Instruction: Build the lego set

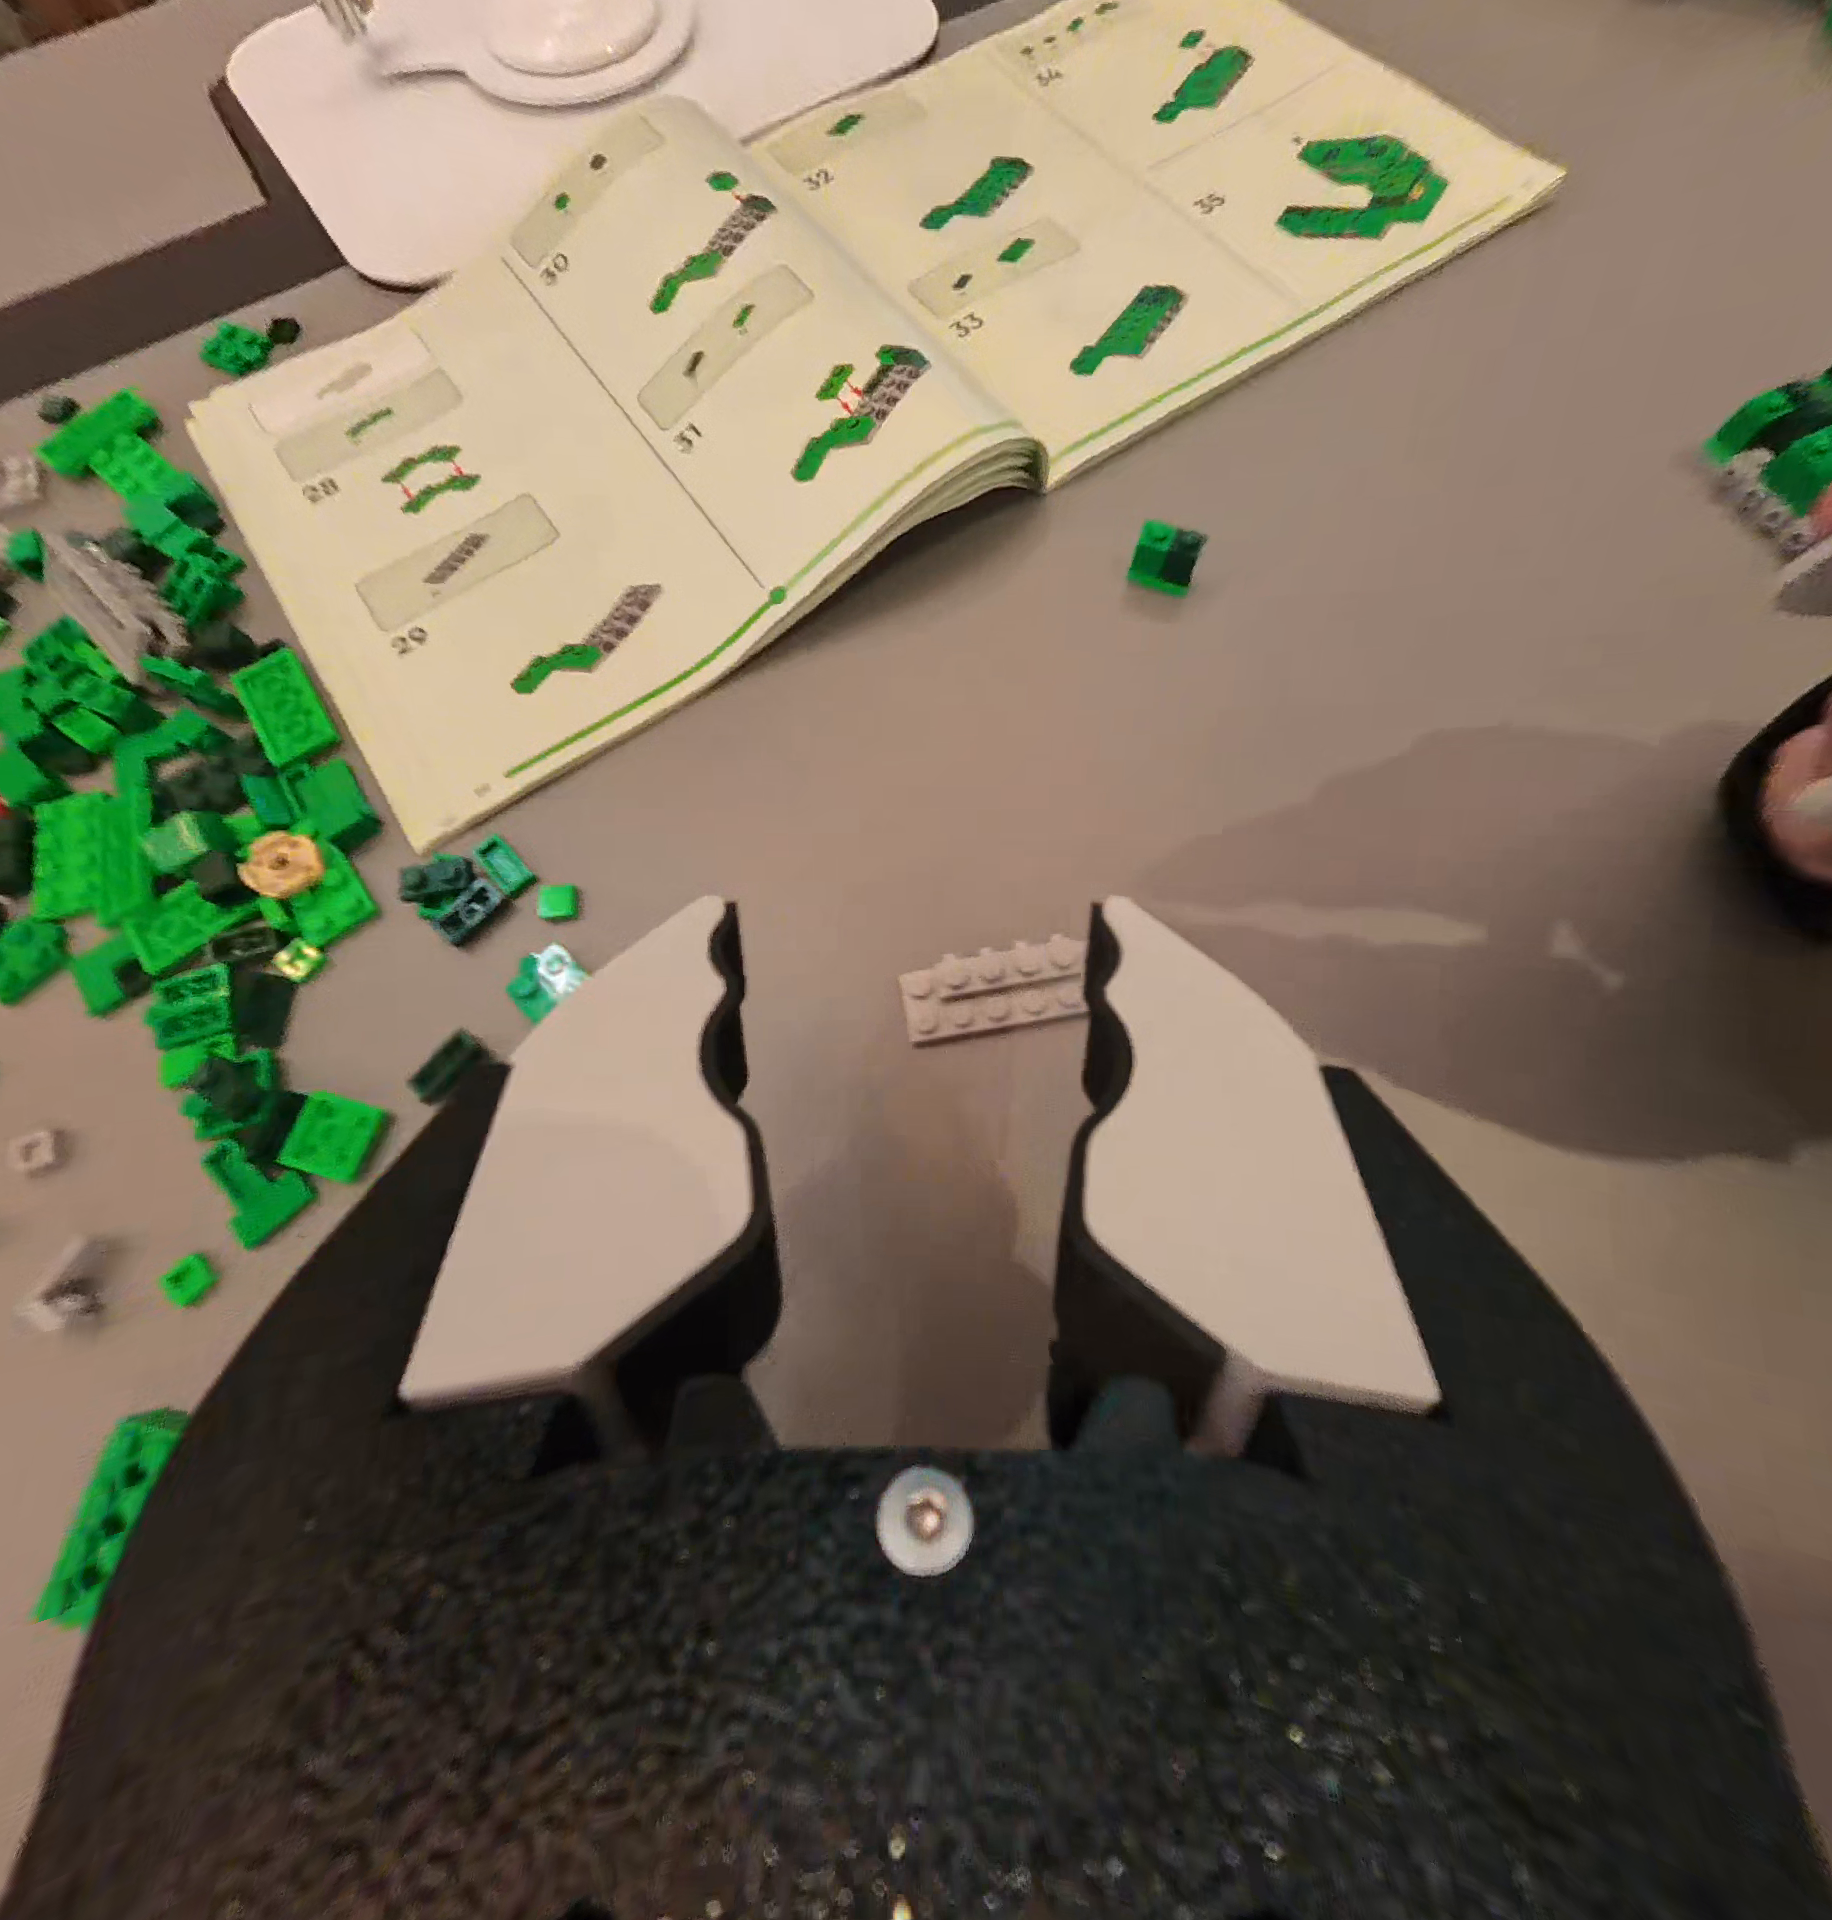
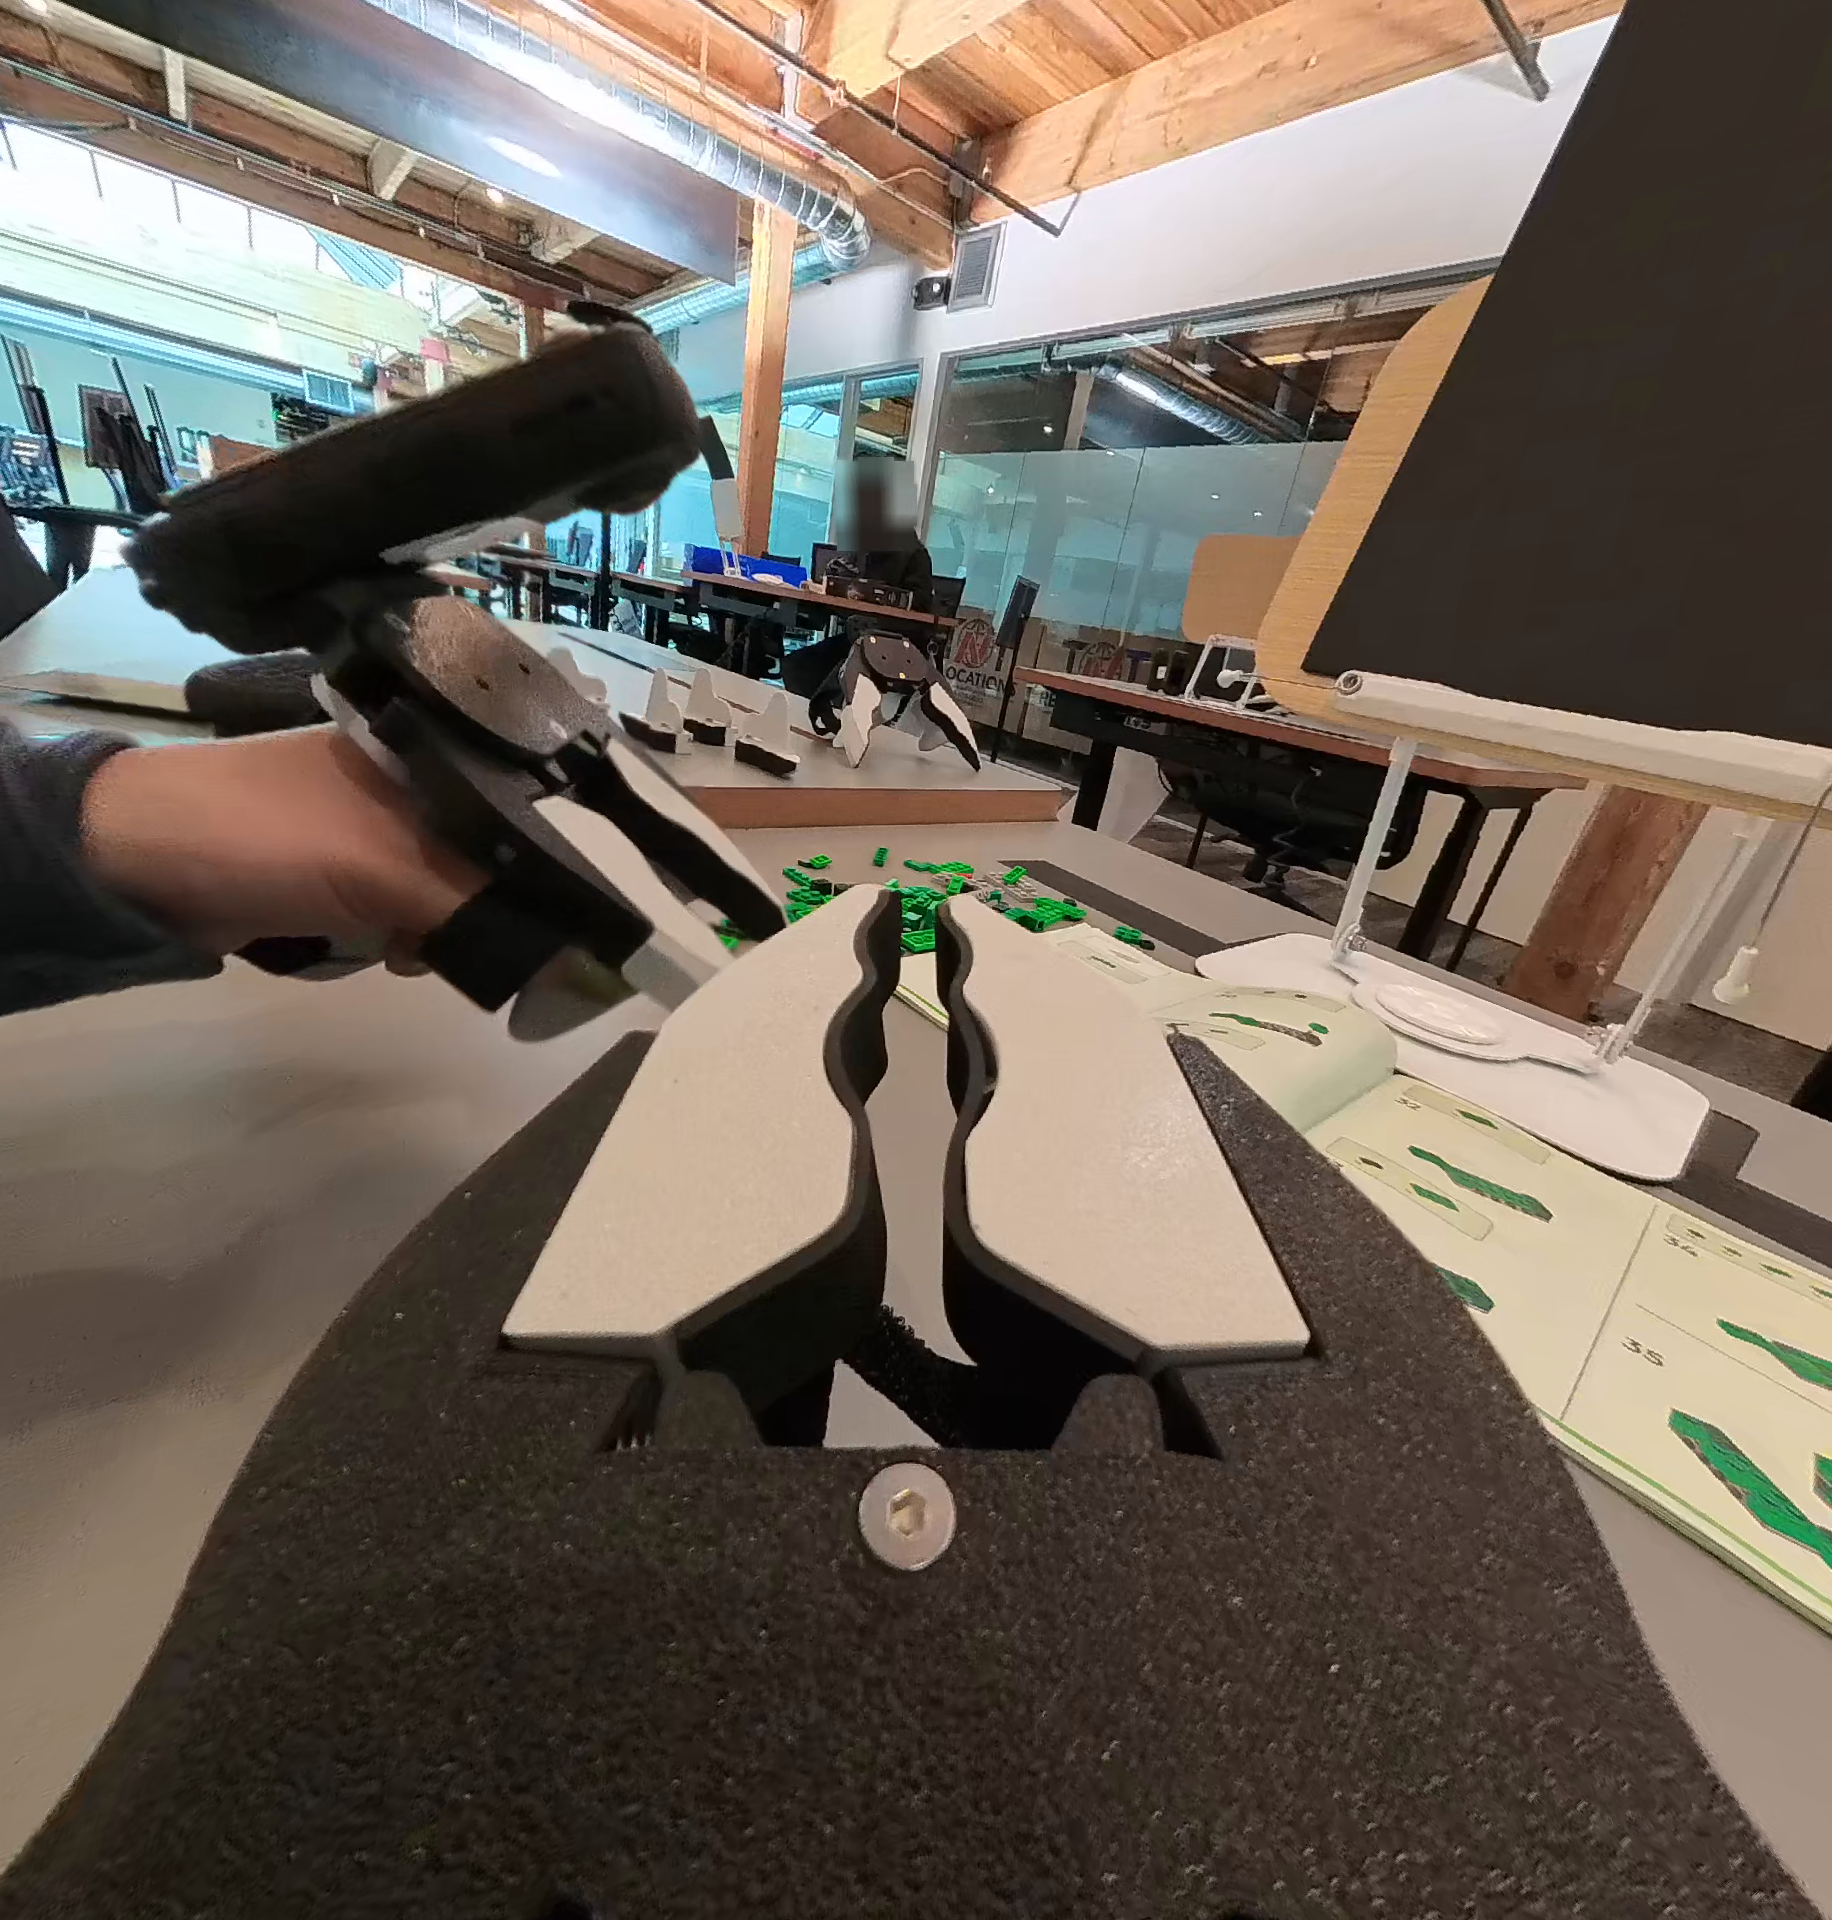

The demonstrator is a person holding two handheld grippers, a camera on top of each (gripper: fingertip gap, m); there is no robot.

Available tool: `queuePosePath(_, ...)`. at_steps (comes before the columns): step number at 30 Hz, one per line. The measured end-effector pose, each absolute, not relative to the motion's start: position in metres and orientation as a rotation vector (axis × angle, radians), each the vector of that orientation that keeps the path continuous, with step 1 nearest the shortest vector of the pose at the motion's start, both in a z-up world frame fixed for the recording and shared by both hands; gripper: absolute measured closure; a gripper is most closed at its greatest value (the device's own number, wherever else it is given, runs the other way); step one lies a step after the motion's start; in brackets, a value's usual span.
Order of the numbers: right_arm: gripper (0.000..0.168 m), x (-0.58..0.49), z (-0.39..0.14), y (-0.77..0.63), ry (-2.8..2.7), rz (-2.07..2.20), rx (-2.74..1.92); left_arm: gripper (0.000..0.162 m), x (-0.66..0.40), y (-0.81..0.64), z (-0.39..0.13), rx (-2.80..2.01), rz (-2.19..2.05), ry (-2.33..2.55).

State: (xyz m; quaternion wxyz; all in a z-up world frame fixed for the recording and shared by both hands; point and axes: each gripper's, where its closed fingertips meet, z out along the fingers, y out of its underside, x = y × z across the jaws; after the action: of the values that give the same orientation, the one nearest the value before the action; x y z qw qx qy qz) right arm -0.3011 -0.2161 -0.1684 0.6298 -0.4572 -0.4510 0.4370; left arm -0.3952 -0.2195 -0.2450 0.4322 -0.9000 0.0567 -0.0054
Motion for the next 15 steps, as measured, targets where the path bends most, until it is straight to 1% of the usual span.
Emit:
queuePosePath(2,0.163,-0.301,-0.169,-0.216,-1.035,1.002,-1.047,0.086,-0.389,-0.220,-0.255,-2.287,0.009,0.155)
queuePosePath(4,0.163,-0.302,-0.169,-0.217,-1.040,1.001,-1.045,0.080,-0.386,-0.219,-0.265,-2.318,0.060,0.179)
queuePosePath(5,0.163,-0.302,-0.169,-0.218,-1.042,1.000,-1.044,0.080,-0.385,-0.217,-0.268,-2.326,0.080,0.188)
queuePosePath(8,0.163,-0.302,-0.169,-0.218,-1.044,0.999,-1.042,0.093,-0.386,-0.208,-0.264,-2.270,0.122,0.179)
queuePosePath(9,0.163,-0.302,-0.169,-0.218,-1.045,0.999,-1.043,0.094,-0.387,-0.206,-0.263,-2.263,0.122,0.167)
queuePosePath(15,0.163,-0.302,-0.169,-0.218,-1.048,1.000,-1.042,0.082,-0.391,-0.201,-0.279,-2.375,0.148,0.174)
